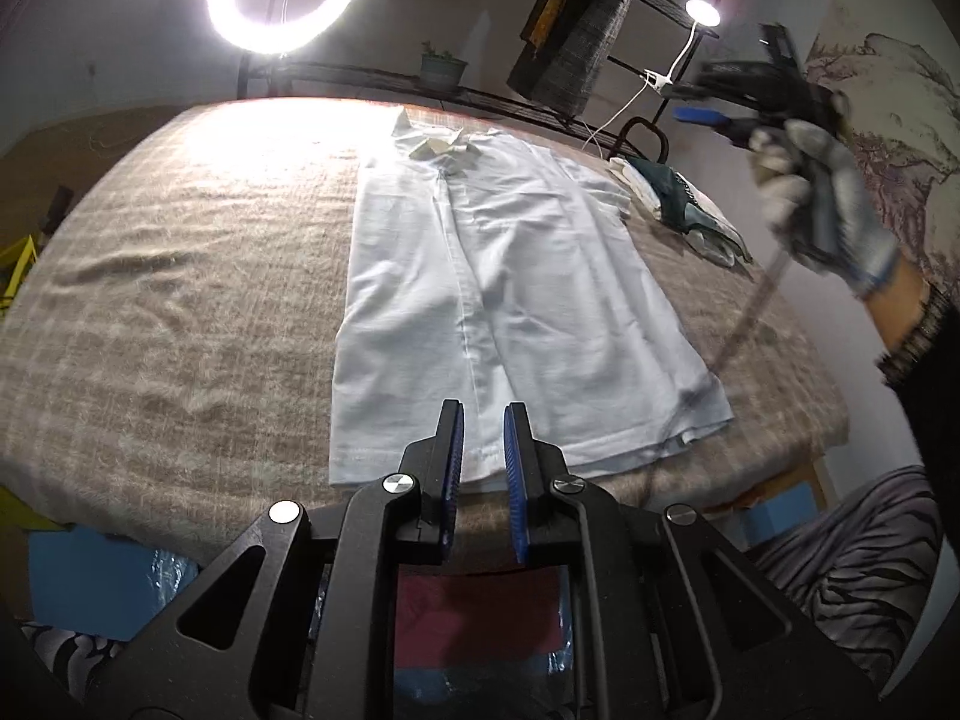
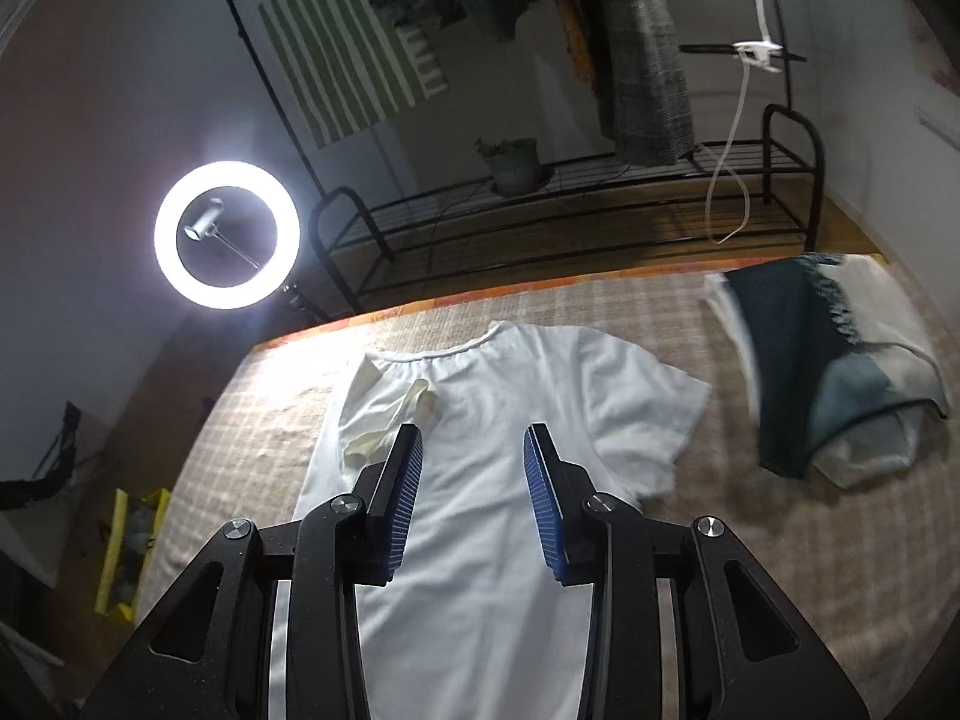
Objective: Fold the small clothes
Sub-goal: 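Open the left tool and move it to the shirt's other side edge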
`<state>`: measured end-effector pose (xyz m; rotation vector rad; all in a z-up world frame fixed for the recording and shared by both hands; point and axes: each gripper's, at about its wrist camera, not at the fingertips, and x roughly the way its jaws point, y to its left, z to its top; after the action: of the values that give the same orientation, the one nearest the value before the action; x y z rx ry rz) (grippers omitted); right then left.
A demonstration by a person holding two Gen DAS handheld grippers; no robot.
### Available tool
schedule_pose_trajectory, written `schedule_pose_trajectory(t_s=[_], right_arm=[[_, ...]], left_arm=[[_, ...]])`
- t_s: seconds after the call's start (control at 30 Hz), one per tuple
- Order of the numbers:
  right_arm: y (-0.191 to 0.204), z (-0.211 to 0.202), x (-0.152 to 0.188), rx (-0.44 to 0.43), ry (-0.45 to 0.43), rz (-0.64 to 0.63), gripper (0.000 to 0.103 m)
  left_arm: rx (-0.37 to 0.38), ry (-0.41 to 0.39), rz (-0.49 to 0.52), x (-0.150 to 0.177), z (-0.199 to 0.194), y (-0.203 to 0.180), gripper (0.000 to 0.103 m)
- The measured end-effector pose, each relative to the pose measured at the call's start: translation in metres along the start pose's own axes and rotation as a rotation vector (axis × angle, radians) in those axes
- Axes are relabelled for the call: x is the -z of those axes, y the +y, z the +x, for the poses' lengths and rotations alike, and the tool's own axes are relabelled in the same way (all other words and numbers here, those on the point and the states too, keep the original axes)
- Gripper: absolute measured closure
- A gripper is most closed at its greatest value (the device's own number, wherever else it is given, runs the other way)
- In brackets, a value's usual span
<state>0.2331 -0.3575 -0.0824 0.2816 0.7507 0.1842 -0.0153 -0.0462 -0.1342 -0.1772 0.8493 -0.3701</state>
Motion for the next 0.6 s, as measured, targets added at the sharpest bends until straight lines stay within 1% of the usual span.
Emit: schedule_pose_trajectory(t_s=[0.13,0.27,0.37,0.5,0.6], right_arm=[[-0.016,-0.035,0.014,0.008,-0.026,0.002,0.069],[-0.035,-0.054,0.03,0.022,-0.034,0.017,0.069],[-0.055,-0.066,0.038,0.043,-0.036,0.033,0.069],[-0.082,-0.082,0.044,0.045,-0.042,0.05,0.069],[-0.107,-0.091,0.05,0.056,-0.044,0.078,0.069]], left_arm=[[0.01,-0.019,0.024,-0.004,0.004,-0.017,0.091],[0.022,-0.026,0.076,-0.008,0.011,-0.042,0.091],[0.05,-0.01,0.119,-0.008,0.02,-0.065,0.091],[0.092,0.021,0.154,-0.007,0.037,-0.093,0.091],[0.138,0.044,0.179,-0.007,0.052,-0.119,0.091]])
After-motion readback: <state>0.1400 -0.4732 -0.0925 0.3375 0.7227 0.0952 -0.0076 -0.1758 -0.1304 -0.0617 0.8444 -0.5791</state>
